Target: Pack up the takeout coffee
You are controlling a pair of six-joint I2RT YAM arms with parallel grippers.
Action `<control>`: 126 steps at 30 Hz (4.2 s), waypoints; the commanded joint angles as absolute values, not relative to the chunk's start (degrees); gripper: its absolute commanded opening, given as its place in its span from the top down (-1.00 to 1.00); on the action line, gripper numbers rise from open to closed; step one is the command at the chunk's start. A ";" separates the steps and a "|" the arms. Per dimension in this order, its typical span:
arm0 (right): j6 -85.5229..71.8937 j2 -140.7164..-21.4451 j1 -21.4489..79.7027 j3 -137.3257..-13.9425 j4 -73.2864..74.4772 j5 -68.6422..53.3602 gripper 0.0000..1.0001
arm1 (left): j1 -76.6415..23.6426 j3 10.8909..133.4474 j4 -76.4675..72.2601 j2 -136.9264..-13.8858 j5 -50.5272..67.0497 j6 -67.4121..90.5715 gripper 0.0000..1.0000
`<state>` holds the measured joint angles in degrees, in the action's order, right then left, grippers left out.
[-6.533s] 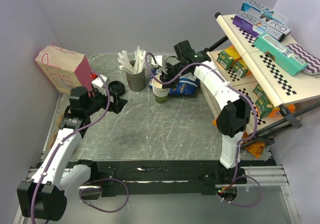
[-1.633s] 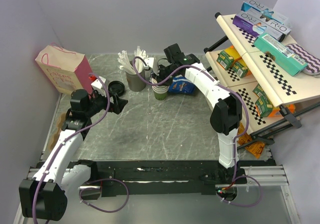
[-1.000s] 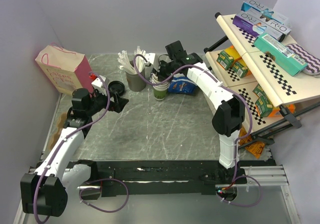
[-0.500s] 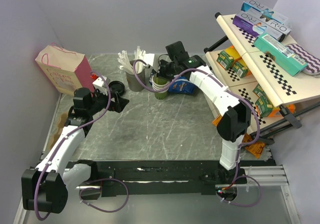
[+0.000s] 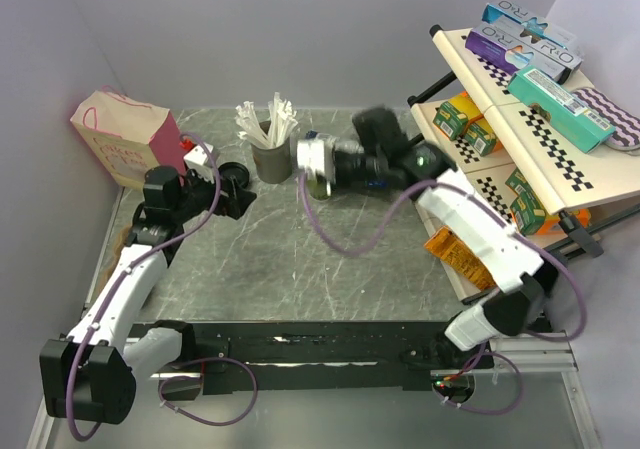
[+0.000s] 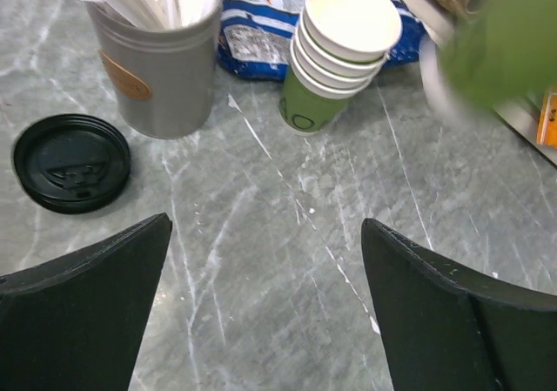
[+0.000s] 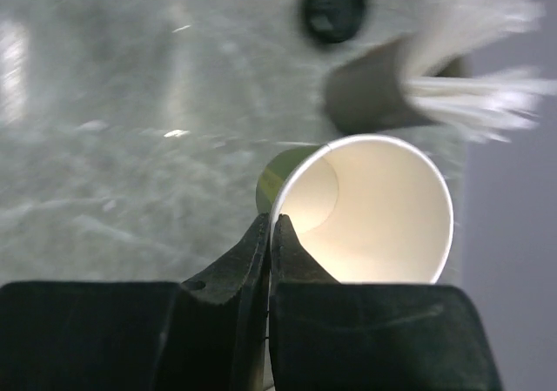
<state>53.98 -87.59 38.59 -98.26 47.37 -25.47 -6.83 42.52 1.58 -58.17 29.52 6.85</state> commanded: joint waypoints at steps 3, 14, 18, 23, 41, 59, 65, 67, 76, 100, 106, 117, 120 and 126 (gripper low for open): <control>59.86 -79.63 44.29 -75.34 40.53 -27.77 1.00 | -6.68 47.02 6.76 -58.19 24.88 5.62 -0.94; 55.82 -83.58 47.28 -70.14 33.93 -27.25 1.00 | -6.77 47.46 11.77 -56.95 23.03 5.80 -0.94; 53.97 -84.64 48.51 -69.61 33.04 -27.42 1.00 | -6.68 48.69 15.02 -57.74 23.38 4.14 -0.93; 52.83 -86.22 49.83 -69.17 33.05 -28.21 1.00 | -6.59 49.31 17.31 -57.75 20.57 2.46 -0.94; 52.91 -90.97 50.45 -68.20 32.08 -29.62 0.88 | -6.59 45.18 18.81 -55.90 21.18 3.87 -0.94; 55.89 -85.17 47.82 -68.90 38.74 -34.36 0.06 | -6.59 46.75 17.05 -58.44 24.34 0.62 -0.94; 57.66 -79.20 44.13 -70.84 43.50 -32.62 0.03 | -6.59 55.09 19.68 -66.17 19.61 -6.94 -0.94; 57.48 -76.74 42.46 -71.02 44.12 -31.73 0.02 | -6.59 60.45 21.79 -70.37 17.76 -9.74 -0.94; 43.52 -68.21 35.34 -72.16 40.00 -25.49 -0.01 | -6.59 84.09 39.62 -91.81 12.83 -23.72 -0.96; 35.95 -66.18 24.52 -70.84 38.94 -27.16 -0.10 | -9.32 94.04 51.59 -109.86 14.42 -58.00 0.01; 35.86 -66.88 24.35 -71.19 39.11 -27.25 -0.10 | -9.40 93.78 50.36 -111.79 12.40 -58.54 0.07; 35.77 -67.76 24.35 -71.19 39.20 -27.16 -0.11 | -9.40 93.87 47.20 -113.73 10.20 -58.62 0.09; 35.86 -68.11 24.43 -71.19 39.37 -26.81 -0.12 | -9.40 93.43 46.15 -113.73 9.76 -58.62 0.08; 35.77 -68.55 24.26 -71.19 39.29 -26.54 -0.14 | -9.49 93.16 44.47 -114.17 8.79 -58.97 0.14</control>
